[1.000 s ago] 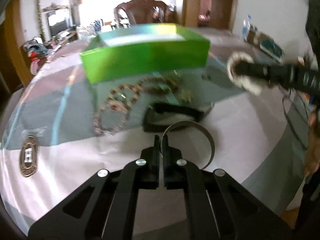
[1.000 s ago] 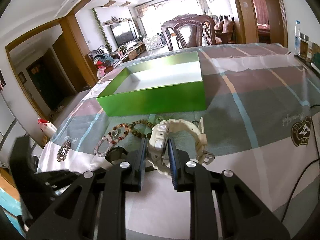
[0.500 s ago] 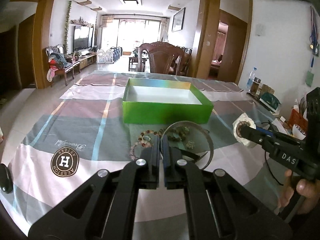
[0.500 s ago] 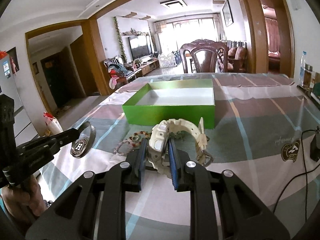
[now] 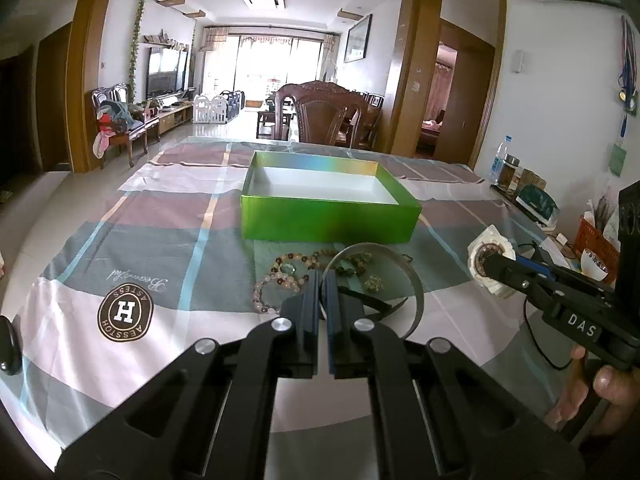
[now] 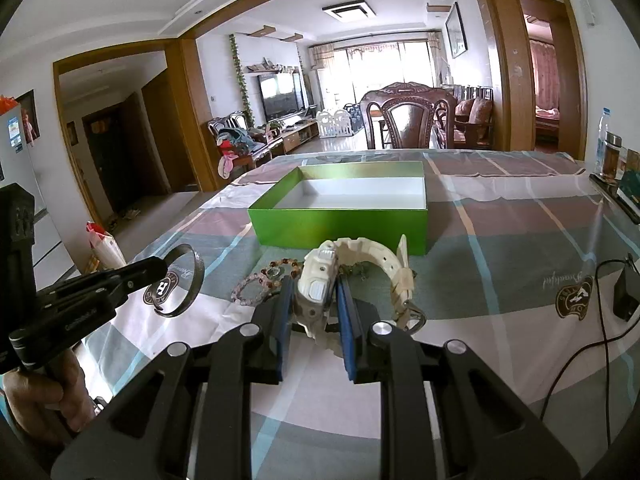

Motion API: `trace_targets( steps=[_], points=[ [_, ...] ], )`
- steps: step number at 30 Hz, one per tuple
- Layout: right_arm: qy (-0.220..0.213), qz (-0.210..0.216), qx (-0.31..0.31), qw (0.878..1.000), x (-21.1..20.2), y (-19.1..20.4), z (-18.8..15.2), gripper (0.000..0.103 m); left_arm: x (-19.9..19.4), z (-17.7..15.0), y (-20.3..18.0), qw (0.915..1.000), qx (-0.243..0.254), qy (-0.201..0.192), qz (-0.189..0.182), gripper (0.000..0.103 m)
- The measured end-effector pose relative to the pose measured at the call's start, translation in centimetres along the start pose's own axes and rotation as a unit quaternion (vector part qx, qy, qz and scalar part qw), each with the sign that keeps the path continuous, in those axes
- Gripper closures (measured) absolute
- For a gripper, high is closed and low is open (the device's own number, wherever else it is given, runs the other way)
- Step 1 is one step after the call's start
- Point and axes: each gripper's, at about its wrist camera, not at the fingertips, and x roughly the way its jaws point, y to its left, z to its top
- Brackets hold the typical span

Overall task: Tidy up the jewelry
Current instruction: 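Lift the silver bangle with the left tool while the right tool holds the watch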

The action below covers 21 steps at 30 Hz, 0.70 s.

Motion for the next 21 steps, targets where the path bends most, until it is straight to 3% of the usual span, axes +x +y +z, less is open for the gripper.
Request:
trace_targets(
  steps=[21],
  points=[
    [0.005, -0.005, 0.006, 1.000, 0.50, -0.72, -0.16, 0.082, 0.99, -0.42, -0.03, 0.9999, 0.000, 0.016, 0.000, 0.099]
  ],
)
